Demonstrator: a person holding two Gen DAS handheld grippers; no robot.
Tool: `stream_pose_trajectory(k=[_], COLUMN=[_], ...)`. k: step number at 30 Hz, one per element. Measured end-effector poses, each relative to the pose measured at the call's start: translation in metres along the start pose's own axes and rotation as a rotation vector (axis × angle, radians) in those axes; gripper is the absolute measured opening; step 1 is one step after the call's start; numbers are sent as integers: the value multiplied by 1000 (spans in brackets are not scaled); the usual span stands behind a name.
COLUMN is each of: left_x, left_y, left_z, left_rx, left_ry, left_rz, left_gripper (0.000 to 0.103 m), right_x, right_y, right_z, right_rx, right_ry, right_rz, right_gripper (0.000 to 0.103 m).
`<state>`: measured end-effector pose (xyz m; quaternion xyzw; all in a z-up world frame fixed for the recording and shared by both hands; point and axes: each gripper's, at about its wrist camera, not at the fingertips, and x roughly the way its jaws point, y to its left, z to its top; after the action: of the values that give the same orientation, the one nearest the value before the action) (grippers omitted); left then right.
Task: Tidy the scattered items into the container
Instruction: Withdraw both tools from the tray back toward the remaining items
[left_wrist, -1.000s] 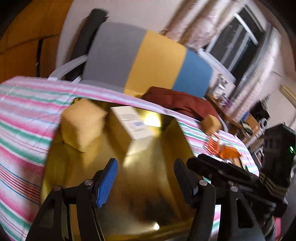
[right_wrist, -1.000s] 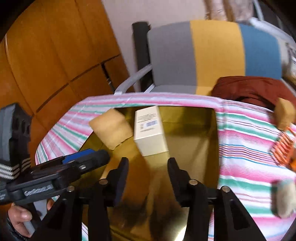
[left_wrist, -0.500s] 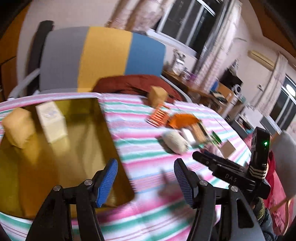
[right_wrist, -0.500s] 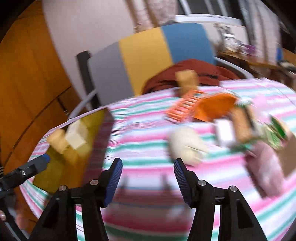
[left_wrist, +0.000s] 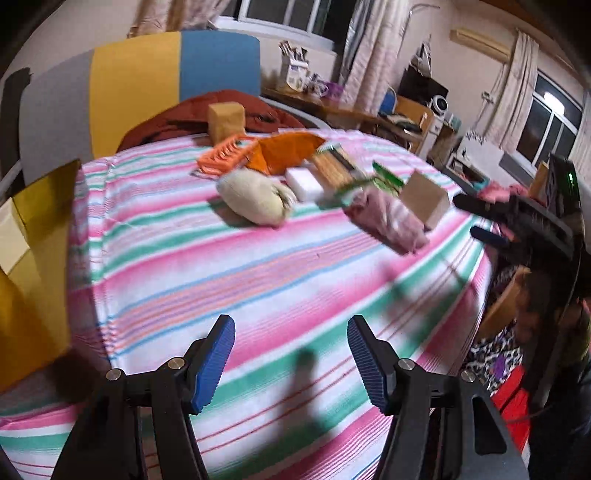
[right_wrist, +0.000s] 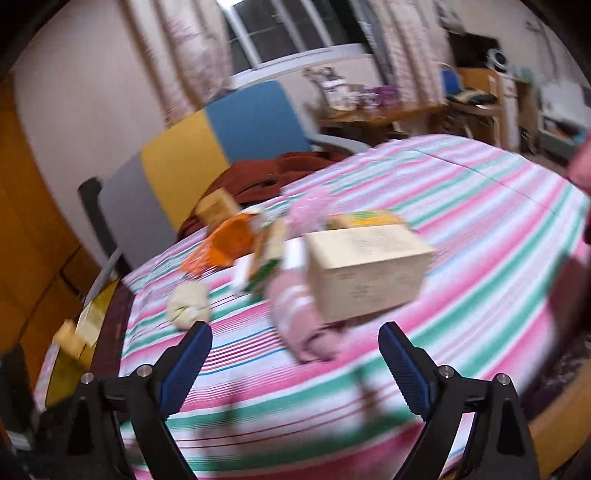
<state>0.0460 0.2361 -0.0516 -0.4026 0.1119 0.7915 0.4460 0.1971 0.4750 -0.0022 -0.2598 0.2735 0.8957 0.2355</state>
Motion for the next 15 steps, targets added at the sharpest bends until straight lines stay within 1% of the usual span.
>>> stream_pose_trajectory(k=[3, 6, 10, 13, 15], left_x=[5, 9, 9, 10, 10], left_y=[0, 4, 6, 7, 8], left_z=[-4, -4, -4, -5, -6], left_rx=[0, -11, -9, -2, -5], left_ry=[13, 15, 0, -10, -22], left_rz=[0, -5, -3, -3, -11], left_gripper=[65, 65, 65, 65, 68], right_x=[2, 8, 26, 36, 45], right_y=[-20, -28, -18, -18, -20], right_z=[7, 8, -2, -5, -4], right_rx=[61, 107, 43, 47, 88], right_ry=[2, 25, 94, 107, 162], right_rz=[-15, 7, 47, 49, 135], right_gripper=[94, 94, 94, 94, 94])
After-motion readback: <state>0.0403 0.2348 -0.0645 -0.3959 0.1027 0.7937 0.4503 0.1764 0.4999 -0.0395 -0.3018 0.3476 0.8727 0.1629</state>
